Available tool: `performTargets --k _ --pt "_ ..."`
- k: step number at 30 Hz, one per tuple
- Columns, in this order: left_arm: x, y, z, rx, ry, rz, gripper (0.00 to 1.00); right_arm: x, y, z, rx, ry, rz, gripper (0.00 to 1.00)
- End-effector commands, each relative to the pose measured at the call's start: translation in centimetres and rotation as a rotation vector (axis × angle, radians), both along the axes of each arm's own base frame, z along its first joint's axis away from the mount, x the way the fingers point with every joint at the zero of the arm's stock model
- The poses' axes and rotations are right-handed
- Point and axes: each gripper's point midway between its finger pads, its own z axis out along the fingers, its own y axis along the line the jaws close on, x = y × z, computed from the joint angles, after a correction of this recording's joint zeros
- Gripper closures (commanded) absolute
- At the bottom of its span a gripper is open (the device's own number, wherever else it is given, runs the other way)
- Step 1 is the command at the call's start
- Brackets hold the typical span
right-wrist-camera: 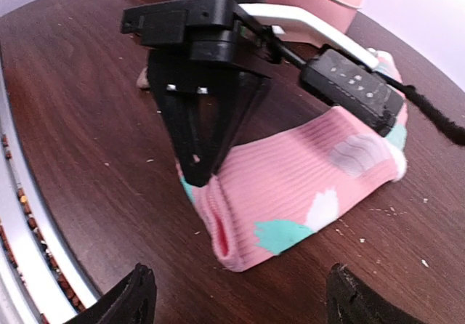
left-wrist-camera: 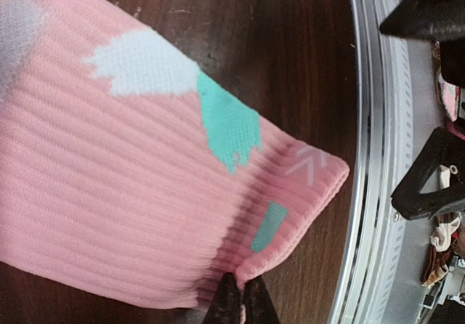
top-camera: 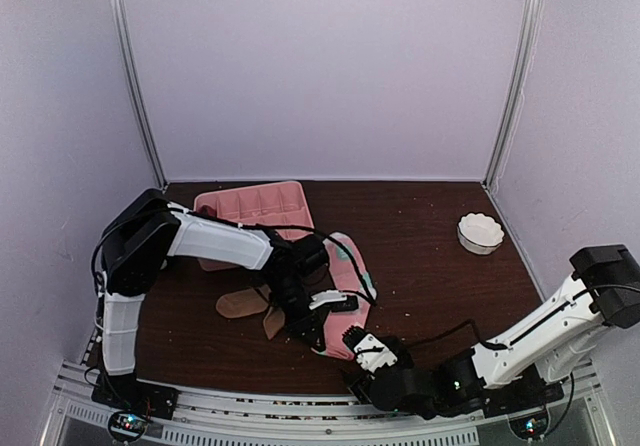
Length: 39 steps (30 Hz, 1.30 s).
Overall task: Roll the socks
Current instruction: Pick up the sock from the center of the board.
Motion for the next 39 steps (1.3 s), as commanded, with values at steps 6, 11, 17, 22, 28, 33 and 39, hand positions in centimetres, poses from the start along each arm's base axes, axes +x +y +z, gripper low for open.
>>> performTargets --k 6,11,17,22,28,33,39 --pt "2.0 0.4 -2.4 0.123 -0.047 0.049 1.00 -0.6 2.0 0.1 0.173 0.183 0.187 0.29" --pt "2.0 0.5 -2.4 0.129 -0.048 0.049 1.00 1.1 1.8 -0.7 0.184 0.226 0.192 0.35" --pt "2.1 0.6 -2.3 0.130 -0.058 0.044 1.00 2.3 2.2 -1.4 0.165 0.263 0.229 0.41" --pt "1.9 0.6 -1.8 0.114 -0.062 0.034 1.00 2.2 2.2 -2.7 0.154 0.304 0.242 0.49" --pt "1.7 0.6 -1.6 0.097 -0.057 0.023 1.00 2.5 2.1 -3.2 0.155 0.306 0.229 0.78" --pt "2.1 0.8 -1.3 0.067 -0.124 0.015 0.91 2.2 2.9 -3.1 0.190 0.347 0.237 0.94" --pt "3.4 1.1 0.3 -0.019 -0.298 0.005 0.75 1.9 2.5 -5.1 0.224 0.491 0.170 1.00"
